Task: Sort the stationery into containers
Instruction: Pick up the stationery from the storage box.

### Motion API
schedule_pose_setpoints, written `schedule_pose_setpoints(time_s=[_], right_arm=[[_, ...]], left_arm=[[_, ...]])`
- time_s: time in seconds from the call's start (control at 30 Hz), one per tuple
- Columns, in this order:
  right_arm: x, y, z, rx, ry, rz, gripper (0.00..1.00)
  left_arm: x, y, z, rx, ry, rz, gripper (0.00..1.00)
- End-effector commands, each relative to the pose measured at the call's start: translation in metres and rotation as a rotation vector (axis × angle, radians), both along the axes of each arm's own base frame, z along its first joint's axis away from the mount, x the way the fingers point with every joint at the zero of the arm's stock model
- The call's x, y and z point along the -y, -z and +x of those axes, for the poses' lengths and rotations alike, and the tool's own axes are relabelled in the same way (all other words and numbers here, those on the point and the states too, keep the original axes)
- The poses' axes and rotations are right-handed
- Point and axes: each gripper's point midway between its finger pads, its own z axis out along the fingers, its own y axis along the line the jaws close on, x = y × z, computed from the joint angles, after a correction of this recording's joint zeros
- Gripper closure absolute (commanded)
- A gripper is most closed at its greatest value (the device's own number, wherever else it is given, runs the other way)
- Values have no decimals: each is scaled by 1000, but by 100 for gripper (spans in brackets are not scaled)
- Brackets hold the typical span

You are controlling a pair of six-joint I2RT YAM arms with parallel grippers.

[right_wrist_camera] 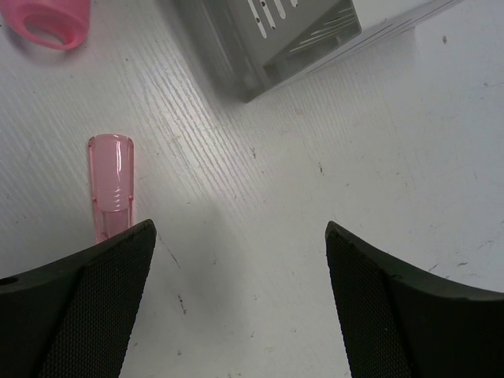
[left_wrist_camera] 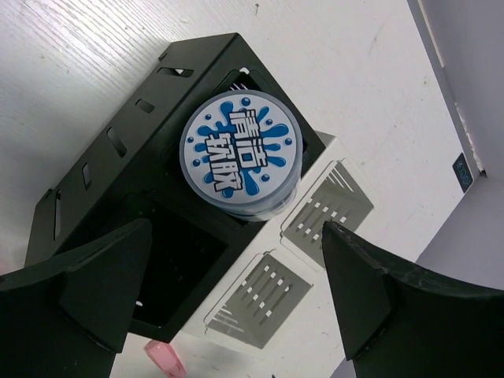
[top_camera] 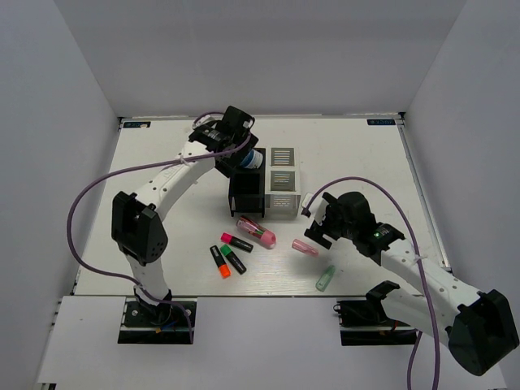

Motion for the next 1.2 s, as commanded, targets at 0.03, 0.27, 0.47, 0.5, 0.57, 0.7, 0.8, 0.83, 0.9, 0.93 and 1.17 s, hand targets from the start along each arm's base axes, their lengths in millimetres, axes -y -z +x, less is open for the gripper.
schedule_pose_setpoints(time_s=[0.03, 0.27, 0.47, 0.5, 0.57, 0.7, 0.8, 0.83, 0.9, 0.93, 1.17], right_arm=[[0, -2, 0, 18, -10, 7, 11], [0, -2, 0, 19, -11, 11, 11], [1, -3, 0, 26, -12, 12, 11], [1, -3, 0, 26, -10, 12, 11], [1, -3, 0, 24, -11, 12, 11], [2, -4, 1, 29, -7, 13, 11], [1, -4, 1, 25, -6, 15, 11], [2, -4, 1, 26, -6, 14, 11], [1, -3, 0, 23, -8, 14, 11], [2, -3, 1, 23, -7, 14, 11], [2, -5, 1, 26, -4, 17, 11]], left_arm=[[-2, -7, 12, 27, -52, -3, 1], [0, 4, 24, 16, -66, 2, 1], [-5, 9, 30, 18, -81, 10, 6], [-5, 11, 31, 19, -82, 14, 7], [-8, 12, 34, 22, -86, 21, 9], [-11, 13, 42, 23, -100, 20, 12], [-12, 17, 41, 10, -96, 25, 14], [-12, 19, 40, 3, -95, 29, 15], [-12, 21, 42, 5, -97, 23, 21], [-11, 22, 42, 6, -94, 18, 23], [-7, 18, 42, 15, -82, -11, 55]])
